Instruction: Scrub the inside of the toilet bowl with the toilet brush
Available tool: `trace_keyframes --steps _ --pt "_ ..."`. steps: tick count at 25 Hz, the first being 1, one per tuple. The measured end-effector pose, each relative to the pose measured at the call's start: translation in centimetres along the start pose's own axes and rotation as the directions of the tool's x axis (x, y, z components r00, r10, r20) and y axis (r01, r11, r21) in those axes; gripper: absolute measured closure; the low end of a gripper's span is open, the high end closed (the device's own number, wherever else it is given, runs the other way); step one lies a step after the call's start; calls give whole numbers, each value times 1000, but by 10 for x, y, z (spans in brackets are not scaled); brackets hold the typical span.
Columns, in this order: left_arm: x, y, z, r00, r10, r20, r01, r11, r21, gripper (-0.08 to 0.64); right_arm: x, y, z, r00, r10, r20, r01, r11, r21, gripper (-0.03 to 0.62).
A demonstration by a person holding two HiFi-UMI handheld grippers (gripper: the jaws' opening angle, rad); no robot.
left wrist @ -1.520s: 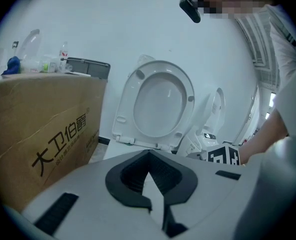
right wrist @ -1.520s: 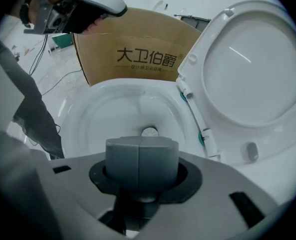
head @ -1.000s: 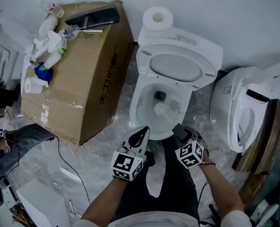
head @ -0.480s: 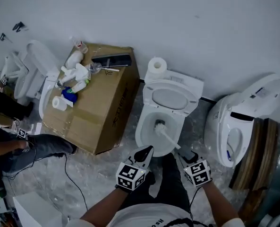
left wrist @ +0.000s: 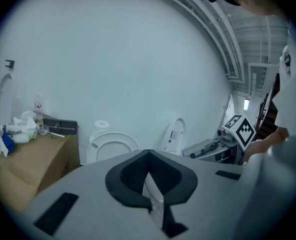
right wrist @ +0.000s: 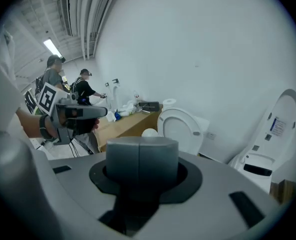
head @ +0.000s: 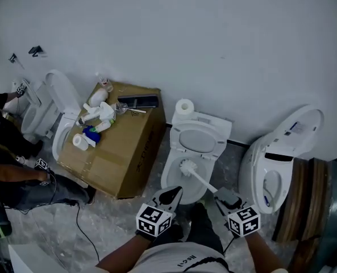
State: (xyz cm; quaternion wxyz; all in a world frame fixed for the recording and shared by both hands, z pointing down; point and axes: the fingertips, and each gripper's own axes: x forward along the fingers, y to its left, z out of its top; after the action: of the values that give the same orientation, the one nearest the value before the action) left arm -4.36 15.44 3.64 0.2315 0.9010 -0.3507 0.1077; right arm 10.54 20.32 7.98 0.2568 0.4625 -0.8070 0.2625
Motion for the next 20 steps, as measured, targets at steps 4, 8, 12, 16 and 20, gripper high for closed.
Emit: trace_keyframes --steps 4,8,12,16,20 --pt "-13 -10 26 999 -5 42 5 1000 1 554 -26 5 23 998 -4 63 3 1000 13 436" --pt "-19 -16 50 996 -17 83 16 1000 20 554 -43 6 41 993 -16 113 14 1000 21 436" --pt "-23 -17 60 995 -25 101 22 999 32 554 -52 9 52 989 -29 142 27 1000 15 436" --pt "-24 -17 71 993 -30 116 26 999 37 554 -58 12 63 987 -36 159 36 999 6 436" --pt "-26 -16 78 991 -36 128 31 999 44 554 -60 15 69 984 -43 171 44 999 -4 436"
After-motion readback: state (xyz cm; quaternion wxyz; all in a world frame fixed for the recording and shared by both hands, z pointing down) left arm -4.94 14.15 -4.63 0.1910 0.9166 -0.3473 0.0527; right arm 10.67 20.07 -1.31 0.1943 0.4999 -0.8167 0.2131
